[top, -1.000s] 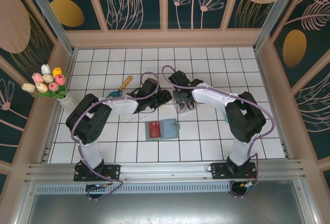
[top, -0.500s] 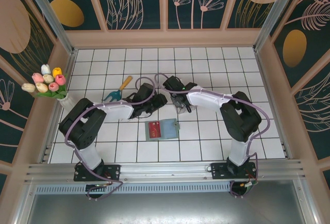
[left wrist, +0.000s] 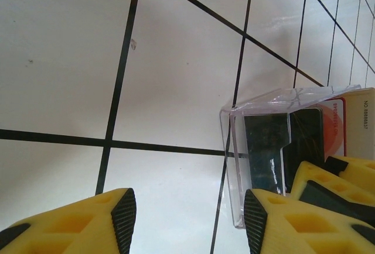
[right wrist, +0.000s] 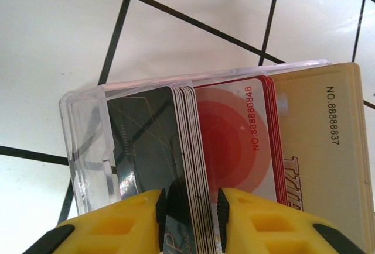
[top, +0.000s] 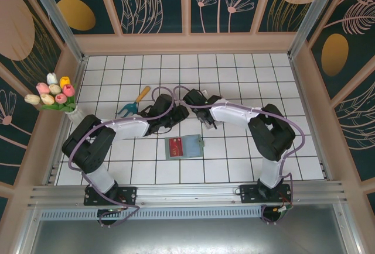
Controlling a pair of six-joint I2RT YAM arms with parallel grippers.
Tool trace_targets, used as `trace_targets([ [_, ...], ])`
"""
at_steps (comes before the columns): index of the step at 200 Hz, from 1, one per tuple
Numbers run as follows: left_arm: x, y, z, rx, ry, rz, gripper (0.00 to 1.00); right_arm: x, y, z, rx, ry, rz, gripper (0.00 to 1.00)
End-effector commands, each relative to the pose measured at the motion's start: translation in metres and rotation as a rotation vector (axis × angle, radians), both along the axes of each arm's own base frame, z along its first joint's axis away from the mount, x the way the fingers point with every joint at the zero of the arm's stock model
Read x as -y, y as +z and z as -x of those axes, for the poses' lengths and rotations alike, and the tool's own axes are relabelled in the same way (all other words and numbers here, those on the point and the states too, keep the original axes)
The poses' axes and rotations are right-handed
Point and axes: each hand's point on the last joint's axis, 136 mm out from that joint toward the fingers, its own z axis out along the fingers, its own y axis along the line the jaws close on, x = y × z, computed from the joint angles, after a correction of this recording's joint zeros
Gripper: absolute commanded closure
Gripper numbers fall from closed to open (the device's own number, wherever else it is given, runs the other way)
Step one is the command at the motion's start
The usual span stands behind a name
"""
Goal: Put the credit cards into the card holder
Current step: Pick up several credit cards from the storage box.
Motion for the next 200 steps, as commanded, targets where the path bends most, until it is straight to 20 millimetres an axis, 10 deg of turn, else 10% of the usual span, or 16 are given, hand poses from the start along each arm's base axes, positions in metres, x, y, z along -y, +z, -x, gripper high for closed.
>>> trace_targets([
  [1,-0.003,0.007,-0.003,0.02,0.016,0.009,0.46,0.014,0.019,0.002,0.041,-0.017,0.048,0.68],
  [200,-0.004,0.007,-0.001,0.016,0.01,0.005,0.46,0.011,0.044,0.004,0.026,-0.028,-0.099,0.98],
])
